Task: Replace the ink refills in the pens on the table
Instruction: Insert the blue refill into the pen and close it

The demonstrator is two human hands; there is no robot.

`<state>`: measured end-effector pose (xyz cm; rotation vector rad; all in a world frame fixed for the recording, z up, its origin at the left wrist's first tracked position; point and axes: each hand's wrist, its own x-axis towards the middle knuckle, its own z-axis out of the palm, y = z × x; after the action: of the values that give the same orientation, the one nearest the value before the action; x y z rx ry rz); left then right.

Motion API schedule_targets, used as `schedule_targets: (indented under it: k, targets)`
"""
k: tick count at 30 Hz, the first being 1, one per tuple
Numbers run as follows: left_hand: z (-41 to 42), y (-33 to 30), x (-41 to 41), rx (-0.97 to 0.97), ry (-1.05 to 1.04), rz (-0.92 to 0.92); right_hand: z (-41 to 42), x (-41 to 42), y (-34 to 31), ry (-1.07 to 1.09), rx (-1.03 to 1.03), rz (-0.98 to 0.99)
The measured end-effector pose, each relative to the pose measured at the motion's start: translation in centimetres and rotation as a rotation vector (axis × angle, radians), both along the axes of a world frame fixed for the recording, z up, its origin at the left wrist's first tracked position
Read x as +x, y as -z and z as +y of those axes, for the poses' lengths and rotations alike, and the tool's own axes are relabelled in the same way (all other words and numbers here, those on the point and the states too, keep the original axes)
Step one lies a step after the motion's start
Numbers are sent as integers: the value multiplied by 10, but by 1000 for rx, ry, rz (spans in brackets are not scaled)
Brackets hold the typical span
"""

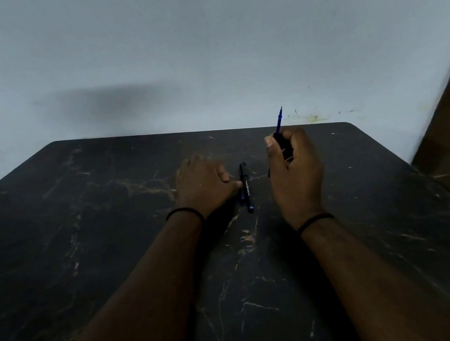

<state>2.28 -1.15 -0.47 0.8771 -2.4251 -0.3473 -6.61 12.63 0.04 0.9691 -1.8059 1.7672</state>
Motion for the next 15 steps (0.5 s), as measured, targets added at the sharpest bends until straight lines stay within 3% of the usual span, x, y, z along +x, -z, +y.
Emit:
schedule_targets:
  k: [8, 15]
  targets:
    - [3, -8, 3, -130, -45, -3, -1, 0, 1, 18, 37, 6]
    - [5, -12, 3, -171, -39, -250, 0, 0, 1, 17, 56, 5]
